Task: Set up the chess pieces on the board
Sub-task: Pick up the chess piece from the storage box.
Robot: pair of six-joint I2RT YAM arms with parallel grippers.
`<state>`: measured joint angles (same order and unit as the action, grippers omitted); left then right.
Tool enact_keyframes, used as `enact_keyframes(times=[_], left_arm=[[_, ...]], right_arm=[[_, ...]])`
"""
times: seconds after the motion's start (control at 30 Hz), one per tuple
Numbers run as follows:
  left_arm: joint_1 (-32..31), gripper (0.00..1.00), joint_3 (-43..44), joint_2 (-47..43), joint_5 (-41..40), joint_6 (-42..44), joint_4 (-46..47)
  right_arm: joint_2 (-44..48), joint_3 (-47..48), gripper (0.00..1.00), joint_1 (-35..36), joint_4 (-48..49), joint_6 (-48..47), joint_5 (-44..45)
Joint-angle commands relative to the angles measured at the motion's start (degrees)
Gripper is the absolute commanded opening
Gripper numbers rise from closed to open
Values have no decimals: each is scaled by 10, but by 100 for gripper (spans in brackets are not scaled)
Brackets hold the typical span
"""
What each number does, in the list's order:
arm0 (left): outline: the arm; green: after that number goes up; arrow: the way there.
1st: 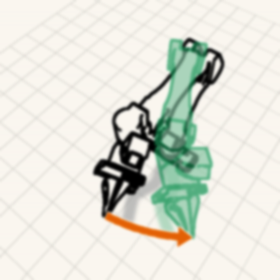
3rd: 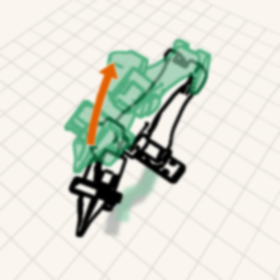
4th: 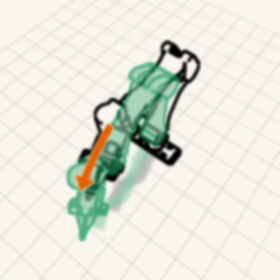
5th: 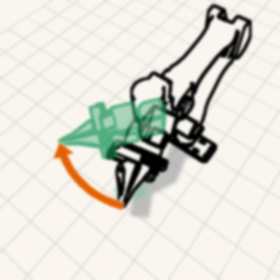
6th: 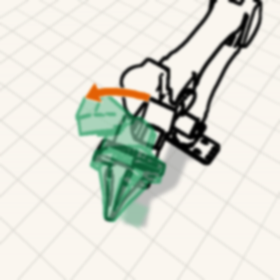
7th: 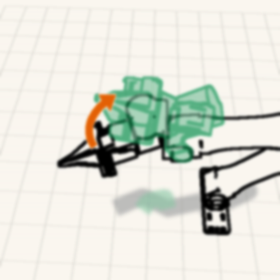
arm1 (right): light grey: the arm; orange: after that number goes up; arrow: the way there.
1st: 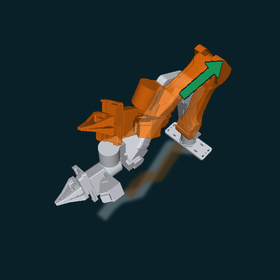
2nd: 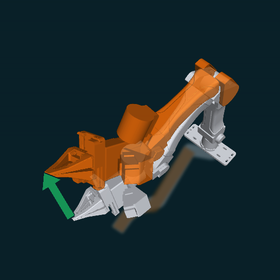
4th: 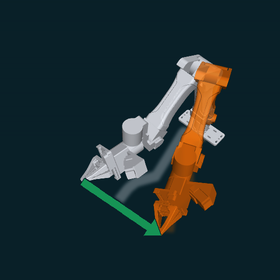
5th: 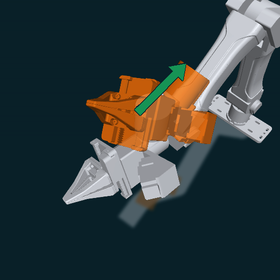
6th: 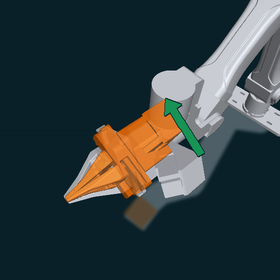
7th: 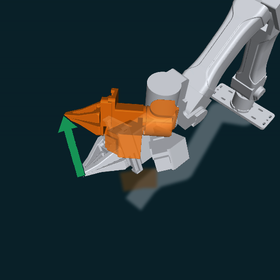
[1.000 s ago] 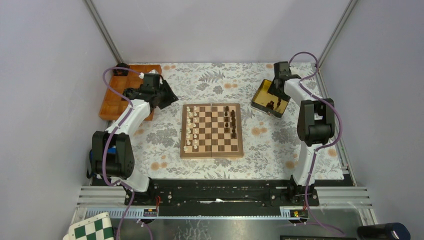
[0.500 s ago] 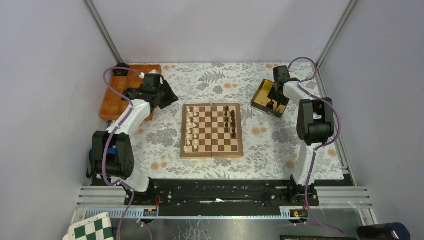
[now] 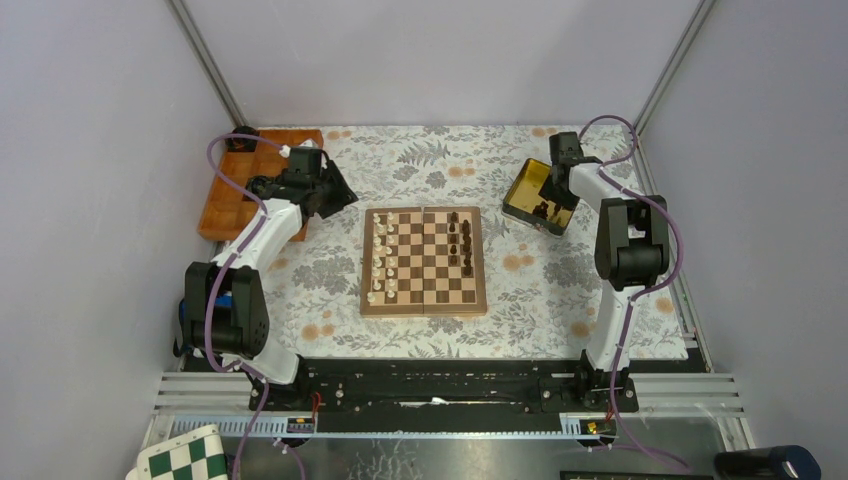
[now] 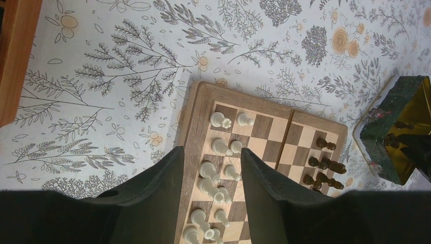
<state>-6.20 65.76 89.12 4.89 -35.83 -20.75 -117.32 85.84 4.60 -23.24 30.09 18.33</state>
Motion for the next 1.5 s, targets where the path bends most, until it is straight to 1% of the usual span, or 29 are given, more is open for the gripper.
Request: enact_keyframes(times=[0.0,0.33,0.37,0.4,0.43,0.67,0.73,0.77,1.03,1.2,1.47], left_arm=[[-5,52,3,-5,-11,10,-3],[-5,51,3,-4,-12,12,-3],[-5,51,3,-4,-12,12,-3],[-5,51,3,-4,-12,12,-3],[-5,51,3,-4,-12,13,-3],[-5,51,7,0,-12,15,-3],[-5,51,8,1,-12,15,-3],[-5,51,8,2,-12,16,-3],[-5,51,16,9,-11,18,-3],[-5,51,21,13,-11,19,-3],[-5,51,24,15,-12,22,-6]], right_arm=[[-5,2,51,-6,11,6,1],[-8,4,49,-9,11,4,5],[-9,3,48,-9,11,4,5],[-10,3,43,-9,12,4,4],[-10,3,41,-10,12,3,4],[-12,7,38,-10,11,-2,10],[-13,8,32,-10,12,-3,12],[-14,8,32,-10,12,-3,13],[-15,12,32,-12,8,-8,23],[-14,13,36,-15,7,-8,29],[-16,15,34,-16,8,-10,24]])
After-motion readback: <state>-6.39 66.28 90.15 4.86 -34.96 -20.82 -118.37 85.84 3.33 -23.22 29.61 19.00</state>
